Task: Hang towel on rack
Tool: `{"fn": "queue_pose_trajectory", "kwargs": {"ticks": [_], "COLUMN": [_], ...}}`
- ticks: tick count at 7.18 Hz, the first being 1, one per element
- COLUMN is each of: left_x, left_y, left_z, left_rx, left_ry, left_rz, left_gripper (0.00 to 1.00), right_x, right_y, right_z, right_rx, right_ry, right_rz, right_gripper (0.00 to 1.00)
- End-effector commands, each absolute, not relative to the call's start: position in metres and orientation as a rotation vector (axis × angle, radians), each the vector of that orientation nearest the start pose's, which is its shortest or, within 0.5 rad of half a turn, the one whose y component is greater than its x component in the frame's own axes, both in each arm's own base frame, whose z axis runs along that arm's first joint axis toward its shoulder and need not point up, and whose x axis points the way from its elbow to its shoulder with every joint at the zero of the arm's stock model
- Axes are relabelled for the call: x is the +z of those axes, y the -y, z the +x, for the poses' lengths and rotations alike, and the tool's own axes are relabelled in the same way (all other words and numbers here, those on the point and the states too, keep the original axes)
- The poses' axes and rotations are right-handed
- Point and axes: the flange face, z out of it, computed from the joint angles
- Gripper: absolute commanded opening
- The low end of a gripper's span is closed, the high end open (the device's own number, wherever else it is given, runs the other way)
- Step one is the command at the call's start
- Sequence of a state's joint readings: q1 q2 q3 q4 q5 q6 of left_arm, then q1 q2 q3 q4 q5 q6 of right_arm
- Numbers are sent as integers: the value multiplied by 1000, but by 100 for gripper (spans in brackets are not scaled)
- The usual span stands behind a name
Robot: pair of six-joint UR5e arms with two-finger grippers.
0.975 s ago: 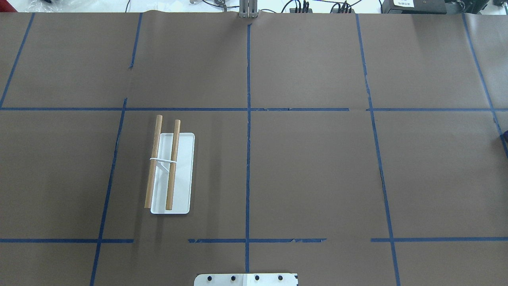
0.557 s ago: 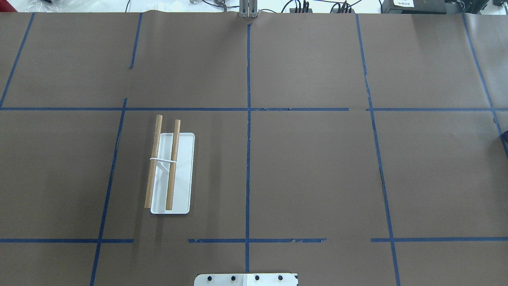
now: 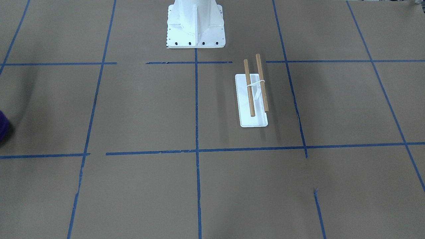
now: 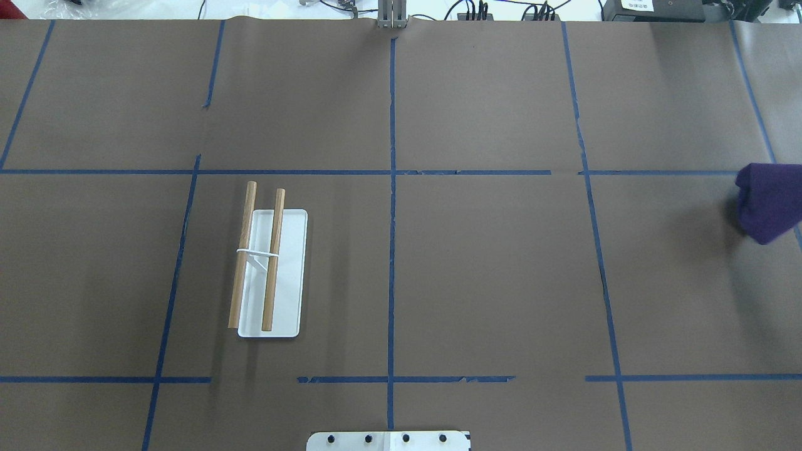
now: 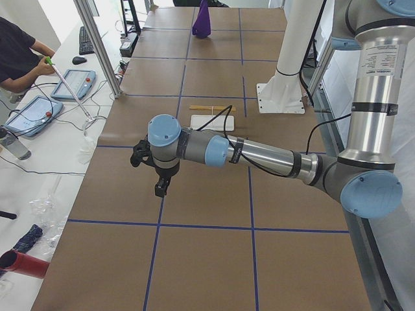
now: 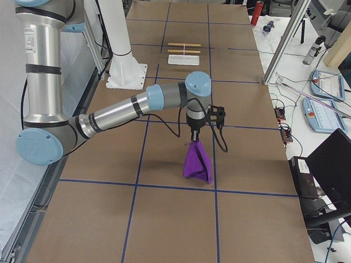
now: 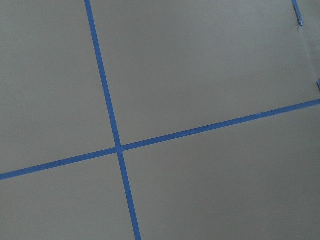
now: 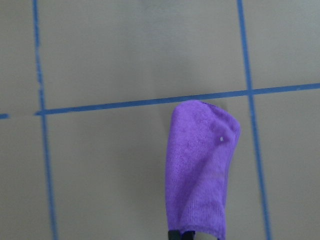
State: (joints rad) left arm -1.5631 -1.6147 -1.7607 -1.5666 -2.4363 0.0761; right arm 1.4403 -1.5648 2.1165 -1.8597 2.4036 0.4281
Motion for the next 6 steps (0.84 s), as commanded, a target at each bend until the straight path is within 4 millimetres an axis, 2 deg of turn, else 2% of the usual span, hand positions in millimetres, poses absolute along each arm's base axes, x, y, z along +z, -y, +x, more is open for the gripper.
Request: {"fn": "queue_pose_trajectory", "kwargs": {"ticks": [1,2,3,4,5,6], "left_x": [520,498,477,459,434,390], "left_y": [517,520,520,516,514,514], "left_z": [-49,-20,13,49,83,140], "left_rx": [151,138,91,27,-42,-67], "left_ry": [-864,-942,-1023,-1081,-1151,-1219], "left_rz": [255,270,258,232,201,144], "left_gripper": [100,100,100,100,100,100], "right_x": [259,172,113,81,48,28], "right_y": [446,446,429,403,383,367], "right_z": [-97,-165,-218,-254,-278,-295], "right_rx": [342,446,507,474,413,386], "right_ry": [1028,1073,1106,1144,1205,1234], "right_rz": [-99,-156,-190,-233,-186,-177], "right_gripper": [0,0,0,0,0,0]}}
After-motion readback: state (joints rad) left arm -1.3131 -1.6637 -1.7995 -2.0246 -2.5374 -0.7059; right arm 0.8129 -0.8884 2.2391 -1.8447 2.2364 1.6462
